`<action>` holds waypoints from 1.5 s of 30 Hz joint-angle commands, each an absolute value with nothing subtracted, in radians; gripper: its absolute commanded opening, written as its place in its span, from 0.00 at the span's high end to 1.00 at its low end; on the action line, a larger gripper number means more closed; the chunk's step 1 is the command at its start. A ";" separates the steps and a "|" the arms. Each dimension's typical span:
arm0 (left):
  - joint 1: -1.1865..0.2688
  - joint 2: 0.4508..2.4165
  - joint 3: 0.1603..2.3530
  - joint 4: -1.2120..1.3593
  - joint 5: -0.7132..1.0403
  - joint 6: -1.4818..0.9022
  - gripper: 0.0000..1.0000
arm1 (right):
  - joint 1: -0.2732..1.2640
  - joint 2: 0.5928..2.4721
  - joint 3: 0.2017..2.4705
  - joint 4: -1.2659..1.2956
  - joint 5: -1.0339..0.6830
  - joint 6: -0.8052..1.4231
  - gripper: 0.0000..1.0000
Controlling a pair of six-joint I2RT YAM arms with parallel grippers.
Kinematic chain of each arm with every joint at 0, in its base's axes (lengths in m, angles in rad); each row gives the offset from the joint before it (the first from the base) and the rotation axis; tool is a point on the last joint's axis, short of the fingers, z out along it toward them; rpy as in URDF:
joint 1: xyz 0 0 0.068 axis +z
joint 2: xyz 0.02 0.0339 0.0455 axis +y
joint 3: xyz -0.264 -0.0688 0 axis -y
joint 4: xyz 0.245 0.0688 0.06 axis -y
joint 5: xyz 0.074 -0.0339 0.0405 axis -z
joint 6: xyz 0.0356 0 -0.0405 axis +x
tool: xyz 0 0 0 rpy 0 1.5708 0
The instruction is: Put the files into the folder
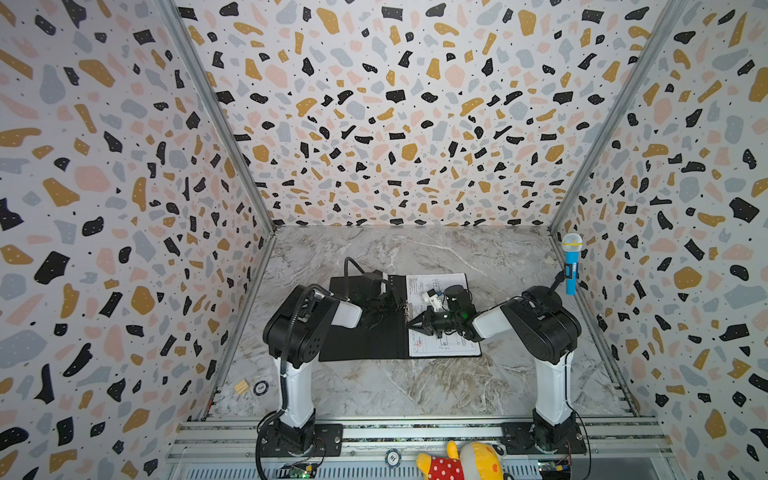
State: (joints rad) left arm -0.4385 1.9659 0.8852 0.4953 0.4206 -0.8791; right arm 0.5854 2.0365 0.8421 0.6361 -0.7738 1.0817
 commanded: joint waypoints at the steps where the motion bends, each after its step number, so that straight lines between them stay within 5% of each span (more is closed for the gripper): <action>1: -0.433 1.994 0.905 0.486 0.400 -0.878 1.00 | 0.581 2.143 0.807 0.331 -0.574 1.037 1.00; 45: -0.433 1.991 0.897 0.503 0.397 -0.912 1.00 | 0.594 2.068 0.873 0.293 -0.590 1.051 1.00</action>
State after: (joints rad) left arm -0.4385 1.9743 0.8967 0.5014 0.4084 -0.9070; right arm 0.5941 2.0079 0.8997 0.4881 -0.7246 1.0756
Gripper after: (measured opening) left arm 0.047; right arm 0.045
